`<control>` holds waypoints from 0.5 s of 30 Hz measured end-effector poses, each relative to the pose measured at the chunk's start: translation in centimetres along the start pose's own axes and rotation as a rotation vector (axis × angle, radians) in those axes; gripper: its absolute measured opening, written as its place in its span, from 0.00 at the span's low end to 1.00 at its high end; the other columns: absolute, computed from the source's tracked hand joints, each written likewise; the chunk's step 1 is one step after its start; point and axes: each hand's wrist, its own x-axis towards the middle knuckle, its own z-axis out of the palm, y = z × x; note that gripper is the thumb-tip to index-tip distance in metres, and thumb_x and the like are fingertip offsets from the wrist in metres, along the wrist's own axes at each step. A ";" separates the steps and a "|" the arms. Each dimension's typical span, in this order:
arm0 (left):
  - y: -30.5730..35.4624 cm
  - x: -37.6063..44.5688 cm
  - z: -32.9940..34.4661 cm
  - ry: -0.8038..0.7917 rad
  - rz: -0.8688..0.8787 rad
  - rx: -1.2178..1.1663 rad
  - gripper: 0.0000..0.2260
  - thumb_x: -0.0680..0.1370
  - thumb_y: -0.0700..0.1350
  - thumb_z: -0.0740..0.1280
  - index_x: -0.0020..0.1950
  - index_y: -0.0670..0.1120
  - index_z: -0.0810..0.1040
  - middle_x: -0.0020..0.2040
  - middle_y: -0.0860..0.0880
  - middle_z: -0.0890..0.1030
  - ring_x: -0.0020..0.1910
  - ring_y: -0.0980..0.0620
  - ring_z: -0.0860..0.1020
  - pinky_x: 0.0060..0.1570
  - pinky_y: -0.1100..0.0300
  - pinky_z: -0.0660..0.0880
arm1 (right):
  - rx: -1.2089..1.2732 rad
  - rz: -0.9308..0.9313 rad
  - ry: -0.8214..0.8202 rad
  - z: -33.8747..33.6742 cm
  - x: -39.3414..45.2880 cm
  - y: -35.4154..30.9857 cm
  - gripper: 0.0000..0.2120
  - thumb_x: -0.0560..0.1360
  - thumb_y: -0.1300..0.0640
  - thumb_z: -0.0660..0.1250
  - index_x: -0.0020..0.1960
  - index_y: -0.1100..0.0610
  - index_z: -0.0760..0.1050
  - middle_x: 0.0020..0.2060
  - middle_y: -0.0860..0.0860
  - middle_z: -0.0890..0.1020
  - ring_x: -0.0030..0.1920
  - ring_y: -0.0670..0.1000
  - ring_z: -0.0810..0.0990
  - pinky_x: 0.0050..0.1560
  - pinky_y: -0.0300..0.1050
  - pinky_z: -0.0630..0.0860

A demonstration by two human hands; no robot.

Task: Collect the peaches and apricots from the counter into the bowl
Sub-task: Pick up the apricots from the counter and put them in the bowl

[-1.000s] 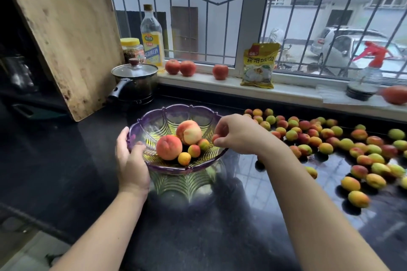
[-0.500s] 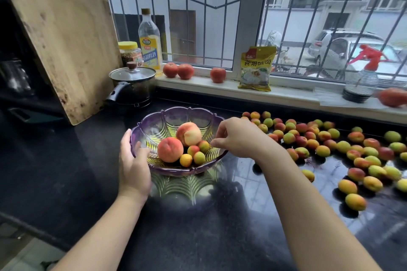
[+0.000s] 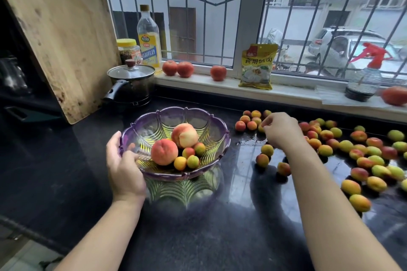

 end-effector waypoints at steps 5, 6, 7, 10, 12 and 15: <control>-0.1 0.2 0.1 -0.018 -0.044 -0.003 0.33 0.71 0.43 0.59 0.79 0.48 0.69 0.74 0.47 0.74 0.71 0.49 0.76 0.72 0.50 0.73 | -0.118 -0.167 -0.093 4.0 2.0 -2.9 0.22 0.78 0.61 0.63 0.70 0.49 0.74 0.66 0.55 0.76 0.57 0.59 0.78 0.51 0.49 0.78; -0.1 0.2 0.1 -0.025 -0.048 0.000 0.34 0.71 0.42 0.59 0.79 0.48 0.69 0.74 0.47 0.74 0.71 0.49 0.76 0.70 0.52 0.74 | -0.168 -0.197 -0.129 4.7 2.4 -3.5 0.26 0.78 0.62 0.63 0.75 0.49 0.69 0.71 0.54 0.72 0.63 0.60 0.76 0.56 0.51 0.77; -0.1 0.2 0.1 -0.032 -0.053 0.002 0.34 0.71 0.43 0.59 0.79 0.48 0.69 0.73 0.48 0.74 0.71 0.50 0.76 0.67 0.54 0.75 | -0.222 -0.222 -0.159 5.4 2.7 -4.0 0.29 0.78 0.62 0.63 0.77 0.48 0.65 0.74 0.53 0.69 0.67 0.60 0.74 0.59 0.52 0.76; -0.2 0.2 -0.2 -0.042 -0.050 0.031 0.33 0.71 0.44 0.60 0.79 0.49 0.69 0.73 0.50 0.75 0.71 0.50 0.76 0.69 0.51 0.74 | -0.330 -0.270 -0.135 6.8 3.1 -4.0 0.28 0.78 0.60 0.64 0.76 0.49 0.66 0.71 0.54 0.71 0.64 0.61 0.75 0.51 0.52 0.75; -0.3 0.4 -0.4 -0.043 -0.049 0.050 0.33 0.72 0.44 0.60 0.79 0.50 0.70 0.74 0.49 0.75 0.72 0.50 0.76 0.74 0.44 0.71 | -0.329 -0.277 -0.048 7.2 3.1 -3.5 0.23 0.77 0.59 0.66 0.71 0.51 0.71 0.66 0.56 0.71 0.58 0.61 0.78 0.44 0.49 0.71; -0.4 0.5 -0.4 -0.049 -0.053 0.054 0.32 0.72 0.44 0.61 0.78 0.51 0.71 0.73 0.50 0.76 0.71 0.50 0.77 0.74 0.43 0.71 | -0.371 -0.217 -0.064 7.1 2.7 -3.3 0.19 0.77 0.60 0.68 0.68 0.53 0.74 0.66 0.58 0.67 0.51 0.58 0.75 0.43 0.48 0.70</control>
